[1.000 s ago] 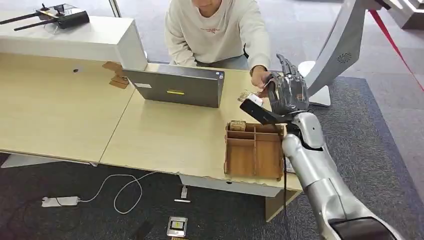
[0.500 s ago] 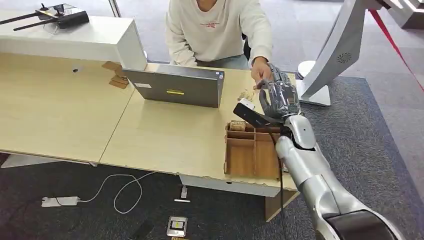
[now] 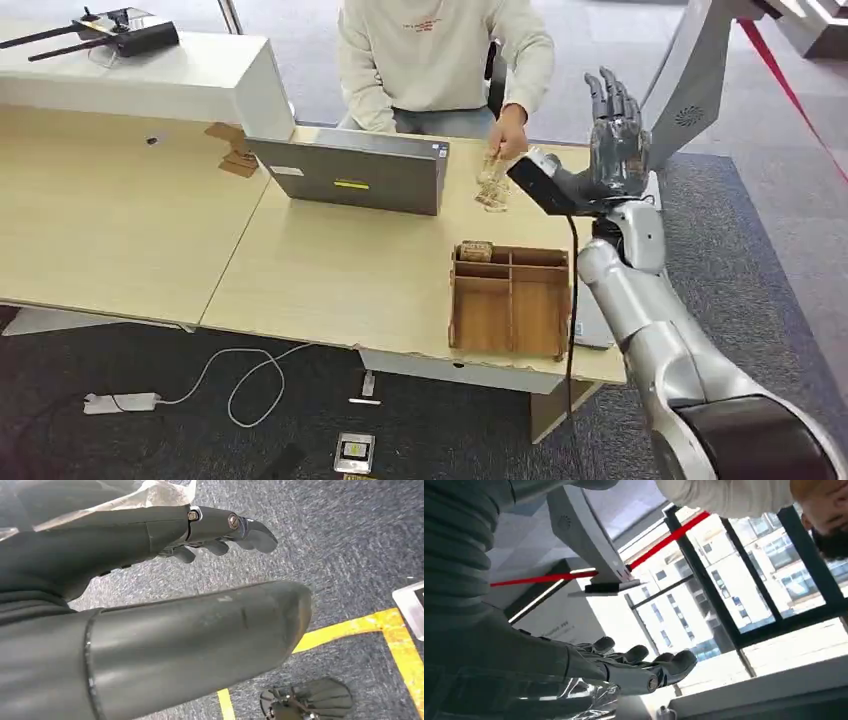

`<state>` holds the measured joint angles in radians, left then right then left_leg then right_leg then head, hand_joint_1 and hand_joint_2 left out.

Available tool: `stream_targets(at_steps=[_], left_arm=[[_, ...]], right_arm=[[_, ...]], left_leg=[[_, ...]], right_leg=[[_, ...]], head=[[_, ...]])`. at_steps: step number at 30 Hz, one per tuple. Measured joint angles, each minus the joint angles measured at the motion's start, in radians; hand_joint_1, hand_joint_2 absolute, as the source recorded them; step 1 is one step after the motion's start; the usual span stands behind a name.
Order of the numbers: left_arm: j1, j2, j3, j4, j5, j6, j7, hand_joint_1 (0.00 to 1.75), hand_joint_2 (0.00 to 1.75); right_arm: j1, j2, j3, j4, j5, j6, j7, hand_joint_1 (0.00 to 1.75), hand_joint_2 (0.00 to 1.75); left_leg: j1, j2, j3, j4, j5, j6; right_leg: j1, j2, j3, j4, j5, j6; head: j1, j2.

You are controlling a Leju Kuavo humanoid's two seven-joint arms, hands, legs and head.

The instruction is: Pass the card to the sensor for recognition and then transmit it.

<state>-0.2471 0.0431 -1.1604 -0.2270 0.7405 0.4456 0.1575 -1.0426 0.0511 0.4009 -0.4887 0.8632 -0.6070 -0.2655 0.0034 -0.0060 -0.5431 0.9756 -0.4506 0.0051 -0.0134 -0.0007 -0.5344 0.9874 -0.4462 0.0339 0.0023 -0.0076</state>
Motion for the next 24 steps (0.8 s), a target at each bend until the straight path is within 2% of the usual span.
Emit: stream_targets(at_steps=[3,5,11,16,20,24], left_arm=[[0.011,0.002,0.008,0.0,0.019,0.003,-0.003,0.0,0.0],[0.022,0.003,0.018,0.0,0.033,0.003,-0.005,0.0,0.0],[0.047,0.006,0.046,0.0,0.065,0.006,-0.004,0.0,0.0],[0.057,0.006,0.063,0.0,0.092,0.009,0.0,0.0,0.0],[0.066,0.006,0.08,0.0,0.124,0.015,-0.004,0.0,0.0],[0.074,0.004,0.103,0.0,0.157,0.019,-0.016,0.0,0.0]], right_arm=[[-0.026,-0.048,-0.047,-0.002,-0.081,-0.015,-0.031,0.0,1.75],[-0.029,-0.082,-0.1,-0.018,-0.09,-0.017,-0.045,0.0,1.75],[0.011,-0.179,-0.36,-0.054,-0.109,-0.018,-0.131,0.0,1.75],[0.112,-0.25,-0.574,-0.06,-0.116,-0.018,-0.185,0.0,1.75],[0.214,-0.297,-0.751,-0.052,-0.12,-0.018,-0.185,0.0,1.75],[0.303,-0.326,-0.899,-0.036,-0.071,-0.018,-0.176,0.0,1.75]], left_leg=[[0.0,0.0,0.0,0.0,0.0,0.0],[0.0,-0.001,0.0,0.0,0.0,0.0],[0.0,0.0,0.0,0.0,-0.001,0.001],[0.0,-0.001,0.0,0.0,-0.001,0.001],[0.0,-0.001,0.0,0.0,-0.002,0.002],[0.0,0.0,0.0,0.0,-0.002,0.002]], right_leg=[[0.0,0.0,0.0,0.0,0.0,0.0],[0.0,0.0,0.0,-0.001,0.0,0.0],[0.0,0.0,0.0,-0.002,0.0,0.001],[0.0,0.0,0.001,-0.003,0.0,0.001],[0.0,0.0,0.001,-0.003,0.0,0.001],[0.0,0.001,0.001,-0.003,0.0,0.001]], head=[[0.0,0.0],[0.0,0.0],[0.0,0.0],[0.0,0.0],[0.0,0.0],[0.0,0.0]])
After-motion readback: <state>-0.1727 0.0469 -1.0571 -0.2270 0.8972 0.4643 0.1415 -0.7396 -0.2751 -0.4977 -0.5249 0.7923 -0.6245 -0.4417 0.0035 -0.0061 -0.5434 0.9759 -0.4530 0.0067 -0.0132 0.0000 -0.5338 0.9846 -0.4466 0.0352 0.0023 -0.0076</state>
